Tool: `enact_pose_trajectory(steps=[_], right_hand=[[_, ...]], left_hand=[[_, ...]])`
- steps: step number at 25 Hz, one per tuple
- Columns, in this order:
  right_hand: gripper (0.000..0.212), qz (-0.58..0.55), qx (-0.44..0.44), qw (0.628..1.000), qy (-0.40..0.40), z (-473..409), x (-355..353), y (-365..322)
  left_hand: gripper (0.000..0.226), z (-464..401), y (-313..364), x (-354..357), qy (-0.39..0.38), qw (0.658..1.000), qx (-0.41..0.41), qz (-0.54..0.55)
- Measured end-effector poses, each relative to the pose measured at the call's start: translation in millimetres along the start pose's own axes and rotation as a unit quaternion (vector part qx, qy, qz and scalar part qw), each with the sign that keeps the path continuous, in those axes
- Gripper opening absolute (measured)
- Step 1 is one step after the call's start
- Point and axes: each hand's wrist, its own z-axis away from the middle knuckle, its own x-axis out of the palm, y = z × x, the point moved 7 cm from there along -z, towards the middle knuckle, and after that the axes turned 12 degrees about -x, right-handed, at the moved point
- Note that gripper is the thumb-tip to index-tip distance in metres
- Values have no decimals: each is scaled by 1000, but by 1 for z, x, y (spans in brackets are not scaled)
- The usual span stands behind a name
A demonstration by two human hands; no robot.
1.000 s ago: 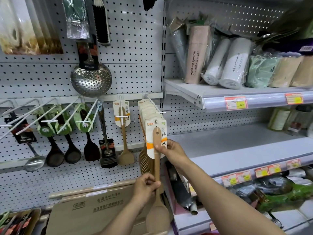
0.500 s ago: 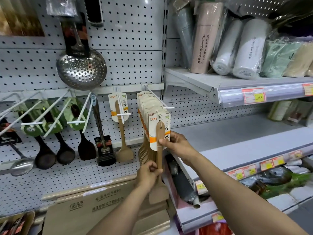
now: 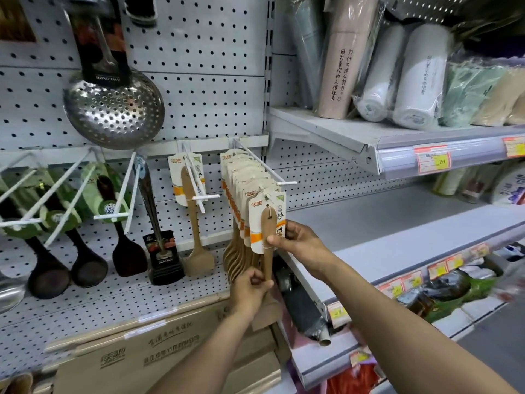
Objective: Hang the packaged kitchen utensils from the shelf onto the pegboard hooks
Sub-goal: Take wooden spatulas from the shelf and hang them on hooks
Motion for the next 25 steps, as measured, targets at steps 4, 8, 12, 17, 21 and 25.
enact_pose_trajectory(steps=[4,8,12,17,21,25], right_hand=[[30,-11,16,999,29,14,4,-6],[39,57,32,995,74,40,1,-19],[58,383,-15,923,-38,67,14,-58],[65,599,-145,770,-166,105,83,-141],[63,613,-255,722,-196,146,157,-203],[63,588,-329,705,-223,184,242,-235]], left_hand=[[15,18,1,-5,-2,1000,-8,1],[29,54,11,-44,62,997,18,-33],[48,116,41,-107,134,978,66,-148],[56,218,72,-193,232,904,114,-340],[59,300,70,-263,297,874,116,-368],[59,362,48,-335,353,852,101,-372]])
